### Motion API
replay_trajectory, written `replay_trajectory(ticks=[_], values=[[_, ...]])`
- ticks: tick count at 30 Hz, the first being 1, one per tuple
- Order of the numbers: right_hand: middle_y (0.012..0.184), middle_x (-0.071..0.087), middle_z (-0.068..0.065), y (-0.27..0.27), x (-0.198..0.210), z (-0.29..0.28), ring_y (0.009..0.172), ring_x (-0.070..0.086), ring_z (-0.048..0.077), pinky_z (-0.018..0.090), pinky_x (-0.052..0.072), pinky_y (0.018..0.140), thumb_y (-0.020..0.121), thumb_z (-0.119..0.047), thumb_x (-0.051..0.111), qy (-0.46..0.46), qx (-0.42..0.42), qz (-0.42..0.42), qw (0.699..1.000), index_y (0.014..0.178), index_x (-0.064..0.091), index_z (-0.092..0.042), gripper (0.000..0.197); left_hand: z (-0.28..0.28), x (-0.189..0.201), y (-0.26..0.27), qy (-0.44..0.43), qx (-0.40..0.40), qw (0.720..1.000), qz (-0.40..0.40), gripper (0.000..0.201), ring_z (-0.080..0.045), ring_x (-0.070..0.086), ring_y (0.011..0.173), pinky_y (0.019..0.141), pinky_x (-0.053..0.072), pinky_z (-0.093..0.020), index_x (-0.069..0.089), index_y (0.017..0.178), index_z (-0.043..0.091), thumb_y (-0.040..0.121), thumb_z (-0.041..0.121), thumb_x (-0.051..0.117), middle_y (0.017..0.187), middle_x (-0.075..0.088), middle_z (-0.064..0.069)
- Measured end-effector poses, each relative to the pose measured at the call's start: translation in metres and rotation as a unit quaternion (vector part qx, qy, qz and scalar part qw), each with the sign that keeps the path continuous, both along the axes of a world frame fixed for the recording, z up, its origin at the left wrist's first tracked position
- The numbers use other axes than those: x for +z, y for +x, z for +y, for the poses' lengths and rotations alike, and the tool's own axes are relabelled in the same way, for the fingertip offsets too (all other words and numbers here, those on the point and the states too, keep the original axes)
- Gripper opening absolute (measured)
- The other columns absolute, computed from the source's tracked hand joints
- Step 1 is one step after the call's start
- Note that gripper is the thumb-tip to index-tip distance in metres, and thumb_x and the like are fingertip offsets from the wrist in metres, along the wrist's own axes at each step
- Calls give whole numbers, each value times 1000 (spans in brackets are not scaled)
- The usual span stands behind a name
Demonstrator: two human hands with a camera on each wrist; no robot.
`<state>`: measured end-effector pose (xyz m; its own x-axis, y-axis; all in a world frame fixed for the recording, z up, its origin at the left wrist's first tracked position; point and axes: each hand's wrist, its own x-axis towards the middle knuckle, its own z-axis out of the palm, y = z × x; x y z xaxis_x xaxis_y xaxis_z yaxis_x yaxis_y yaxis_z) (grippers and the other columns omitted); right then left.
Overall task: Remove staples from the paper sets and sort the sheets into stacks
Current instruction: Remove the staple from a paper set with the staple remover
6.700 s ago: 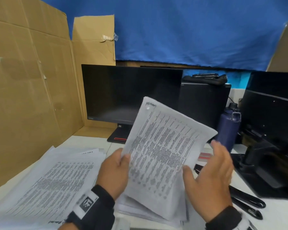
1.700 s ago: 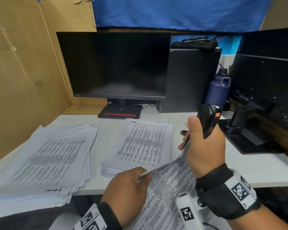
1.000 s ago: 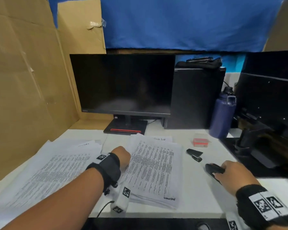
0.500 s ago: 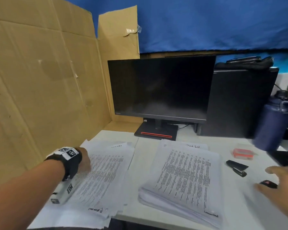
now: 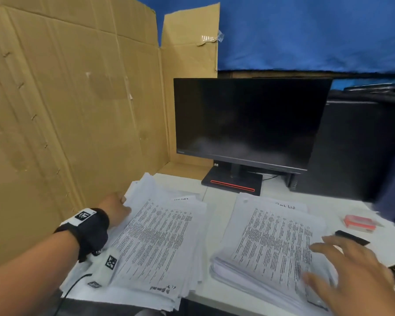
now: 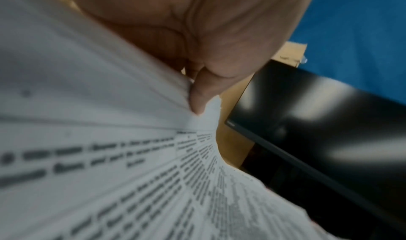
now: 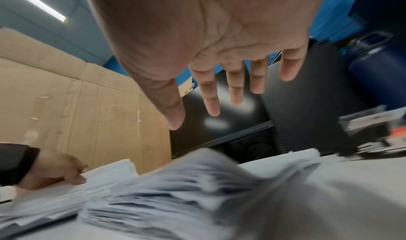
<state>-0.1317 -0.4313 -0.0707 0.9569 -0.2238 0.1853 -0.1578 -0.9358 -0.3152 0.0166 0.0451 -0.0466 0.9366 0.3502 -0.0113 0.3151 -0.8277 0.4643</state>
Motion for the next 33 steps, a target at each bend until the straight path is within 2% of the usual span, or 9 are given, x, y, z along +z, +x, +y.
replay_trajectory(ticks=[4, 7, 11, 13, 15, 19, 24, 29, 33], values=[[115, 54, -20, 13, 12, 53, 113, 48, 13, 51, 46, 95, 70, -67, 57, 35, 133, -92, 986, 105, 66, -44, 43, 0, 3, -14, -101, 12, 992, -70, 16, -22, 49, 68, 57, 31, -28, 54, 82, 13, 95, 13, 64, 71, 52, -2], [128, 49, -19, 35, 32, 111, 123, 45, 6, 29, 36, 110, 89, -48, 65, 120, 225, 22, 967, 129, 53, -35, 44, -2, 4, -21, -150, 7, 983, -104, 19, -19, 52, 64, 57, 35, -27, 56, 80, 17, 97, 14, 63, 72, 56, -2], [131, 56, 4, 89, 35, 176, 103, 54, 16, 25, 43, 87, 85, -40, 76, 326, 158, 171, 916, 145, 30, -11, 81, 0, 3, -29, -252, 0, 958, -137, 10, -32, 71, 77, 75, 57, -41, 64, 92, 14, 99, 20, 64, 87, 76, -12], [127, 62, 11, 117, 23, 194, 94, 60, 22, 26, 48, 72, 77, -43, 82, 407, 91, 202, 886, 140, 37, -1, 88, 2, 3, -33, -299, 4, 943, -147, 9, -33, 74, 78, 75, 59, -45, 66, 94, 14, 99, 20, 64, 89, 78, -12], [111, 72, 12, 138, 9, 201, 83, 68, 25, 27, 54, 64, 75, -38, 84, 470, 57, 181, 862, 124, 59, 0, 67, 4, 5, -35, -350, 10, 926, -138, 9, -35, 74, 78, 73, 60, -48, 66, 97, 12, 101, 20, 63, 89, 79, -14], [102, 76, 5, 151, -3, 201, 90, 72, 25, 41, 60, 88, 85, -21, 77, 493, 62, 95, 863, 99, 72, -13, 17, 12, 4, -33, -458, 32, 881, -112, 18, -30, 68, 71, 75, 57, -50, 63, 91, 10, 103, 23, 60, 83, 73, -19], [98, 76, -2, 150, 0, 195, 91, 71, 23, 39, 58, 88, 91, -22, 69, 482, 56, 33, 874, 99, 74, -20, 9, 6, -6, -23, -342, 62, 933, -95, 22, -28, 62, 68, 71, 55, -42, 62, 87, 14, 103, 29, 57, 76, 68, -13], [84, 72, -11, 141, 9, 186, 78, 70, 14, 25, 51, 60, 99, -23, 60, 526, 55, -10, 848, 98, 73, -23, 13, 0, -13, -21, -200, 76, 974, -69, 21, -21, 50, 63, 54, 35, -29, 57, 88, 10, 104, 23, 51, 74, 57, -8], [92, 73, -10, 130, 20, 183, 82, 69, 9, 22, 49, 61, 101, -23, 58, 545, 83, -53, 833, 99, 69, -26, 12, 7, -20, -17, -170, 67, 983, -18, 24, -27, 64, 84, 67, 43, -30, 59, 118, 9, 97, 19, 61, 95, 69, -11]])
